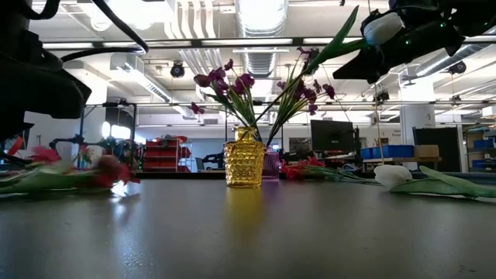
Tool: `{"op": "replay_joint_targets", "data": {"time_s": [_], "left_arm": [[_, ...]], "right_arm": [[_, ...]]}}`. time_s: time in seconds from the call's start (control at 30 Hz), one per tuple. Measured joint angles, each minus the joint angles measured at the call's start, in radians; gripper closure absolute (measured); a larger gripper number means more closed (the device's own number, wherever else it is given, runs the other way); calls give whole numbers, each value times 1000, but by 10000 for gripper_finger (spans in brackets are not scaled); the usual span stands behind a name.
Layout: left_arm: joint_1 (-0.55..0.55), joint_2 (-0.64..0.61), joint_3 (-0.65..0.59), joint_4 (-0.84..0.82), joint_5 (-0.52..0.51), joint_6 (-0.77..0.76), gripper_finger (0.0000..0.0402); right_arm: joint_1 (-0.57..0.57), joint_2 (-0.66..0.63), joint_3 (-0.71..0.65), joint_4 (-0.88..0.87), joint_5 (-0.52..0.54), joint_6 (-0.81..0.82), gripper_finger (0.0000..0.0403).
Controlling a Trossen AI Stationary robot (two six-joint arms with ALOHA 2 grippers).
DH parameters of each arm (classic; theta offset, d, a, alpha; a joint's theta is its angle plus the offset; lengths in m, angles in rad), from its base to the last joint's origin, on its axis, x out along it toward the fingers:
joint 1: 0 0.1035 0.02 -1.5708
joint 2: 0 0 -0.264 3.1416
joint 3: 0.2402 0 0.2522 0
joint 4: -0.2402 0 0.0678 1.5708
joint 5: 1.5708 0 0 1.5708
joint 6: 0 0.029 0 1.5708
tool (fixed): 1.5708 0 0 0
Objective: Sort flowers into vase by color
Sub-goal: Put the red tulip into the violet vase
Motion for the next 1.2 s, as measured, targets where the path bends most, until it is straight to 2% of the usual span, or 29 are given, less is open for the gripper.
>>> {"op": "replay_joint_targets", "data": {"time_s": [0.27,0.47,0.53,0.67,0.87,1.0,1.2], "left_arm": [[2,-16,48,-1,-82,140,400],[2,-100,84,-22,-212,173,401],[2,-147,84,-28,-278,179,401],[0,-249,77,-25,-498,245,401],[14,-341,75,27,-864,505,402],[47,-374,75,41,-959,640,401],[122,-413,72,123,-1022,905,401]], "right_arm": [[0,0,0,0,8,3,375],[0,0,0,0,11,2,375],[0,0,0,0,33,-1,374],[0,-10,0,0,120,-14,374],[-1,-60,0,-3,142,-51,374],[-1,-97,0,-8,142,-51,374],[-1,-141,0,-13,139,-24,374]]}}
